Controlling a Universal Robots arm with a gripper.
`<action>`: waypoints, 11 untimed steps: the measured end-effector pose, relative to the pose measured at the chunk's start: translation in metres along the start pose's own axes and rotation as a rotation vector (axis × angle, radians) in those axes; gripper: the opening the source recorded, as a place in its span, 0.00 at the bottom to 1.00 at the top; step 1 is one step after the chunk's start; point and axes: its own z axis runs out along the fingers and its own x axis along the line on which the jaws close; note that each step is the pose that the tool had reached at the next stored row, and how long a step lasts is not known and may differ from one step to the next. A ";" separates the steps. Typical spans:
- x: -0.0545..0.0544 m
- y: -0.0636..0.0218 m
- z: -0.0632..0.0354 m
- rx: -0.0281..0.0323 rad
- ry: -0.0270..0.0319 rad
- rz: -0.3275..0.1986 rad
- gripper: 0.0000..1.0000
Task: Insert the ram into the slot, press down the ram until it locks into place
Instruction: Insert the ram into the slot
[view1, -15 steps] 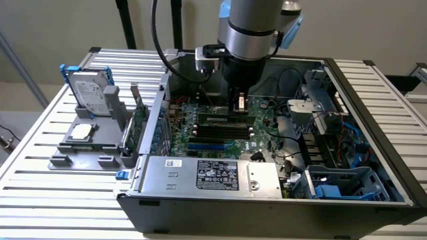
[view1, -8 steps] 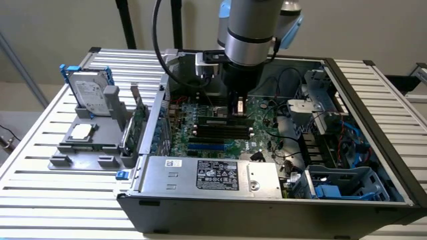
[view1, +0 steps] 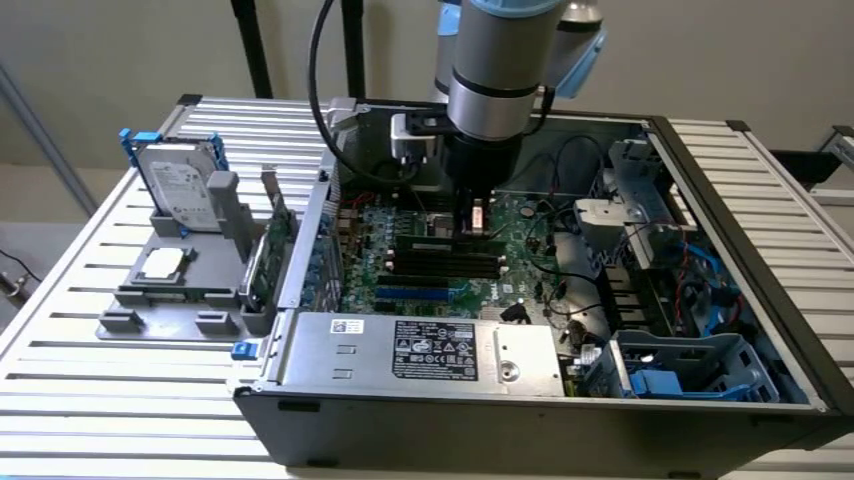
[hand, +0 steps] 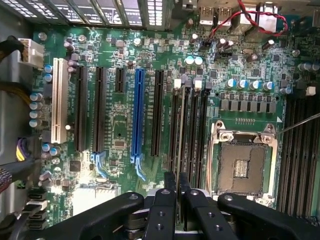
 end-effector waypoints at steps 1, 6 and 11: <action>-0.001 -0.0001 0.0018 0.0000 -0.0001 0.000 0.14; -0.001 -0.0003 0.0110 0.0000 -0.0001 0.003 0.14; -0.001 -0.0006 0.0199 0.0002 -0.0002 0.005 0.14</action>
